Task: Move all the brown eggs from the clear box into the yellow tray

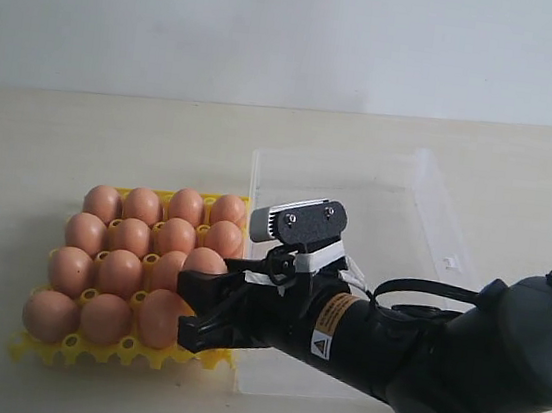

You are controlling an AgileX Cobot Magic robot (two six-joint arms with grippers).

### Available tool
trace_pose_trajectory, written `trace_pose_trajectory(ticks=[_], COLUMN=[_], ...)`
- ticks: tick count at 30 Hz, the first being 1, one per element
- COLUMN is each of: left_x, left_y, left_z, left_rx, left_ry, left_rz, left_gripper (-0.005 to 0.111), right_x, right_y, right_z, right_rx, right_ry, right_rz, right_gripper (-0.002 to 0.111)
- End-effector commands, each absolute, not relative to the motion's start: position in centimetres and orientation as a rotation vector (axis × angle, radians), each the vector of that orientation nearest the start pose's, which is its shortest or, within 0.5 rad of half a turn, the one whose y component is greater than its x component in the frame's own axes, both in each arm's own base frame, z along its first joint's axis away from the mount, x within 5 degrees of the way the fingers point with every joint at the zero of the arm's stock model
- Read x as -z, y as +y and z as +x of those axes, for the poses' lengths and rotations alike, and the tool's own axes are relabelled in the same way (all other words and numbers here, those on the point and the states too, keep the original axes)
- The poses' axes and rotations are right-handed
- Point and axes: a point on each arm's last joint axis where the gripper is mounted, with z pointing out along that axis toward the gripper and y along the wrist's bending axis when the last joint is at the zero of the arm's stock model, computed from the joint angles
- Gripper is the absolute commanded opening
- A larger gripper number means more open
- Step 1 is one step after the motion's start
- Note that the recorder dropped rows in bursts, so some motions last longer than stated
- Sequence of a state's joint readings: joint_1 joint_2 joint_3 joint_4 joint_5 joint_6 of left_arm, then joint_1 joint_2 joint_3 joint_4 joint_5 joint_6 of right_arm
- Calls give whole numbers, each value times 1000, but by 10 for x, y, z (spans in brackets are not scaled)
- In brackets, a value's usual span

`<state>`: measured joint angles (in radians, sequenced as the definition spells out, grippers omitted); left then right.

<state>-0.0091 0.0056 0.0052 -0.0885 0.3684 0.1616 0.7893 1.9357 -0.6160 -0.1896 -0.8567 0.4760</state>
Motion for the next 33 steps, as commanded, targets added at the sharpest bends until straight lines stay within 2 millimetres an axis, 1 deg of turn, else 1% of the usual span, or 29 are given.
trace_pose_trajectory(ticks=[1, 5, 7, 10, 14, 16, 18, 20, 24, 26, 27, 30, 31, 33], left_x=[-181, -181, -181, -181, -181, -181, -181, -181, -181, -181, -181, -181, -181, -181], left_y=[-4, -4, -4, -4, -4, -4, -4, -4, -4, -4, -4, -4, -4, -4], left_z=[53, 53, 53, 53, 53, 53, 53, 53, 53, 53, 53, 53, 53, 53], left_rx=[-12, -12, -12, -12, -12, -12, -12, -12, -13, -13, -13, -12, -12, -12], left_ry=[1840, 1840, 1840, 1840, 1840, 1840, 1840, 1840, 1840, 1840, 1840, 1840, 1840, 1840], left_rz=[97, 97, 97, 97, 97, 97, 97, 97, 99, 99, 99, 97, 97, 97], left_gripper=[0, 0, 0, 0, 0, 0, 0, 0, 0, 0, 0, 0, 0, 0], right_x=[-107, -105, -104, -104, -103, -102, -102, -102, -102, -105, -110, -142, -162, -191], right_y=[238, 237, 237, 237, 235, 234, 233, 233, 233, 234, 234, 234, 232, 225], right_z=[218, 218, 218, 218, 219, 220, 221, 221, 221, 221, 221, 220, 219, 217], right_rx=[-856, -861, -866, -863, -849, -837, -832, -832, -832, -841, -848, -872, -850, -762], right_ry=[2015, 2044, 2060, 2071, 2087, 2100, 2106, 2106, 2106, 2091, 2075, 1963, 1889, 1785], right_rz=[-545, -523, -507, -504, -465, -435, -421, -421, -421, -426, -427, -460, -499, -543], right_gripper=[0, 0, 3, 16, 43, 53, 61, 63, 64, 61, 56, 35, 24, 7])
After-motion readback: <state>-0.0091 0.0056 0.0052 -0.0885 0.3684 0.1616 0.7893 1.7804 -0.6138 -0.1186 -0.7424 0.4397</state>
